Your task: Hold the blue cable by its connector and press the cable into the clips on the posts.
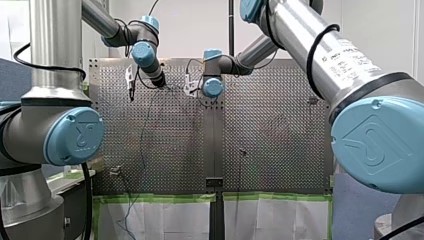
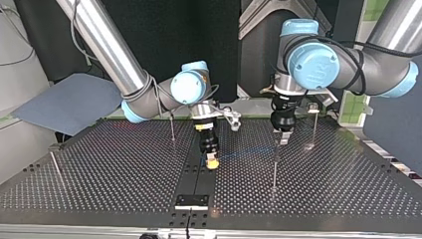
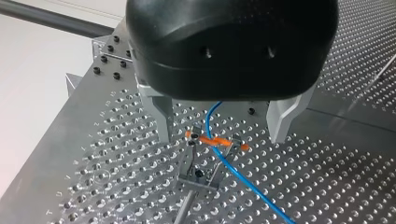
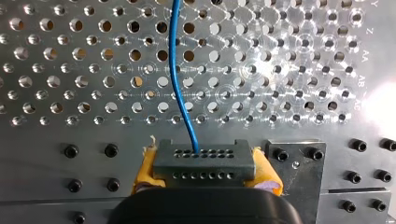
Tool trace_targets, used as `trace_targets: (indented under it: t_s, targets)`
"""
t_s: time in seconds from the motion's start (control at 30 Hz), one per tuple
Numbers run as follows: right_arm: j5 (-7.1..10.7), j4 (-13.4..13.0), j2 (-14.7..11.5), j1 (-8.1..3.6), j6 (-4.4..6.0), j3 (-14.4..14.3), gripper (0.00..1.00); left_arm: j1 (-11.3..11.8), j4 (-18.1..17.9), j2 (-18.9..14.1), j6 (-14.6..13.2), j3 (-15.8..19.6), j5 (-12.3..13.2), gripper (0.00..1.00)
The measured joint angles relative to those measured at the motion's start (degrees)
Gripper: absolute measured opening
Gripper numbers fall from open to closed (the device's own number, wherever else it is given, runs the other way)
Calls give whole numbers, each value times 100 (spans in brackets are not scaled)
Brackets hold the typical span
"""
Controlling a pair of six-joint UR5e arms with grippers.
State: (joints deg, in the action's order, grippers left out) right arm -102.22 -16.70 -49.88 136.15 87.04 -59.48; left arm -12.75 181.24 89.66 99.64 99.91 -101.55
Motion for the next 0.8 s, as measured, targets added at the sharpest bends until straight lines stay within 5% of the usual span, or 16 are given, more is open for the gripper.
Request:
trace_targets:
  t_s: [0.53,0.8]
  targets:
    - [8,13,2,-15,17,-2,0,-177,-140,0,-425,0,175,98]
    - [19,28,0,-59,150,0,0,-576,-550,250,-444,-30,-155,98]
